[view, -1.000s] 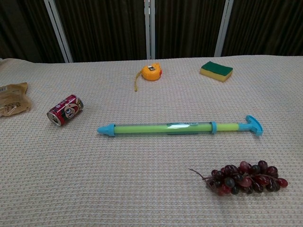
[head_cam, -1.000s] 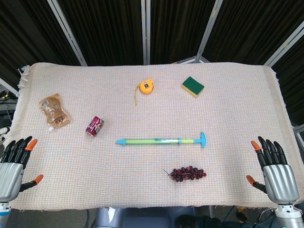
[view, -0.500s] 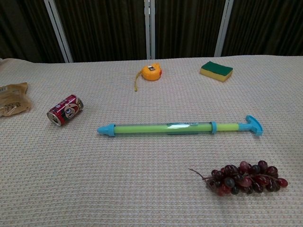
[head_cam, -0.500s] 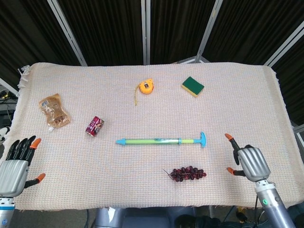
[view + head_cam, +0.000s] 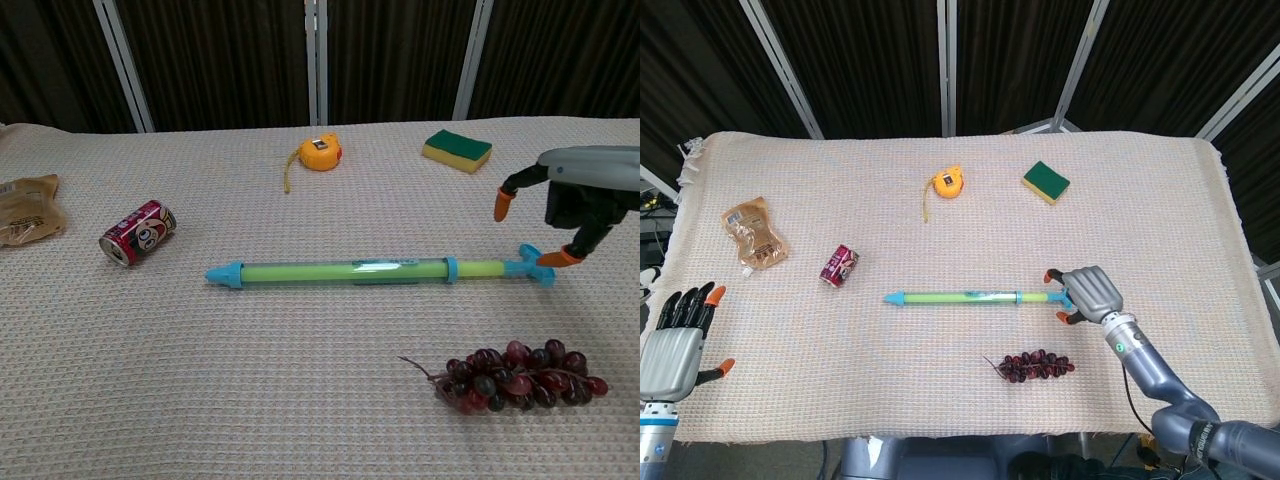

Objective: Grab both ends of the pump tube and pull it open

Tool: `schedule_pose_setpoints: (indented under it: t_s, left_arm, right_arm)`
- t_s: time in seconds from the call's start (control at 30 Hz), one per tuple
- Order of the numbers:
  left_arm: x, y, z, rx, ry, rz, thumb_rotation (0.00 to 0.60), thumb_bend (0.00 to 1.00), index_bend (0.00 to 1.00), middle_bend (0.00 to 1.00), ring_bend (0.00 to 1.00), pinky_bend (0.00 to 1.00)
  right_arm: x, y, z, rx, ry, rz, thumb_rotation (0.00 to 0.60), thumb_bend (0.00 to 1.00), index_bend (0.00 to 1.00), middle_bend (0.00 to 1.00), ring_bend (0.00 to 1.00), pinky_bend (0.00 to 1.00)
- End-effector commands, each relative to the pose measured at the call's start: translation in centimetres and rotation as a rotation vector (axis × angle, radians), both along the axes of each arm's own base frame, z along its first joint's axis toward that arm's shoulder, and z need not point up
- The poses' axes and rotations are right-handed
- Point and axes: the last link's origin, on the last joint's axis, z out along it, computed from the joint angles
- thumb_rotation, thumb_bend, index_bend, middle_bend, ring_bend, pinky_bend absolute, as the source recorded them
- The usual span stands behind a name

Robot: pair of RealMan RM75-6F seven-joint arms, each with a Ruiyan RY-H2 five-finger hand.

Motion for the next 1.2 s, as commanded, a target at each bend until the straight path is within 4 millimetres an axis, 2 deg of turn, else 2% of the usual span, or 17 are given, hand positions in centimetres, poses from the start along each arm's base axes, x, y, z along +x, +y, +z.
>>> schedule_pose_setpoints:
  t_s: [0.03, 0.13, 0.33, 0.93, 1.2]
  left_arm:
    - [0.0, 0.1, -0.1, 0.0, 0.0, 0.001, 0.6, 0.0, 0.0, 0.0, 0.0, 0.0]
    - [-0.1, 0.2, -0.1, -0.001, 0.001, 0.006, 0.6, 0.0, 0.0, 0.0, 0.0, 0.0]
    - [-0.1, 0.2, -0.1, -0.002, 0.001, 0.007, 0.6, 0.0, 0.0, 0.0, 0.0, 0.0]
    - [-0.1, 0.2, 0.0, -0.002, -0.001, 0.009, 0.6, 0.0, 0.0, 0.0, 0.0, 0.0]
    - [0.0, 0.2, 0.0, -0.002, -0.001, 0.01, 0.6, 0.0, 0.0, 0.0, 0.0, 0.0]
  right_arm:
    - [0.7, -1.1, -2.3, 0.025, 0.046, -0.003, 0.6, 0.17, 0.37, 1.0, 1.0, 1.0]
    - [0.6, -1.5, -3.3, 0.028, 0.077, -0.015, 0.6, 0.2, 0.37, 1.0, 1.0, 1.0]
    - [0.6, -1.7, -4.2, 0.024, 0.12, -0.021, 0.6, 0.24, 0.41, 1.0, 1.0, 1.0]
    - [-0.8, -1.9, -4.3, -0.023, 0.265, 0.009, 0.6, 0.28, 0.45, 1.0, 1.0, 1.0]
    - [-1.1, -1.8, -4.8, -0.021, 0.26, 0.003, 0.6, 0.28, 0.46, 1.0, 1.0, 1.0]
